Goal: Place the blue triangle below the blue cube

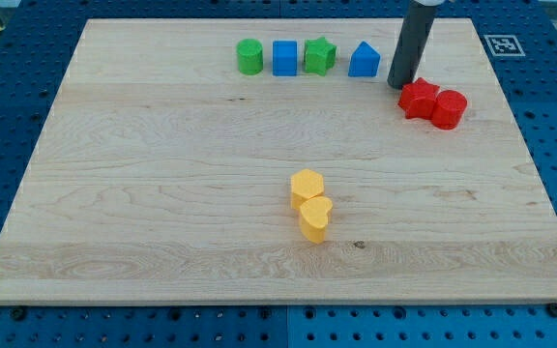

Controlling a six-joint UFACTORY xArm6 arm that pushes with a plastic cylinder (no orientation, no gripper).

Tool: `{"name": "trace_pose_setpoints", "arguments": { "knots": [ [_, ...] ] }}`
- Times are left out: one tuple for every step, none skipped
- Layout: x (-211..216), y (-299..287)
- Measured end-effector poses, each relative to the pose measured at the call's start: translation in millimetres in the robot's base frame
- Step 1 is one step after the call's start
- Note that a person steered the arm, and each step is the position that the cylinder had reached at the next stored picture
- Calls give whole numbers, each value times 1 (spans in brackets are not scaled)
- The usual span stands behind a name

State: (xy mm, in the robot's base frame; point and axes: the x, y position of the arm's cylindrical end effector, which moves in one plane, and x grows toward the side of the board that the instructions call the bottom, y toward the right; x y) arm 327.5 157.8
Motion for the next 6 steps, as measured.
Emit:
{"name": "trace_pose_setpoints", "arguments": {
  "knots": [
    [-21, -1],
    [-34, 9],
    [-57, 23],
    [-60, 16],
    [-53, -4],
    [-38, -25]
  ]
}}
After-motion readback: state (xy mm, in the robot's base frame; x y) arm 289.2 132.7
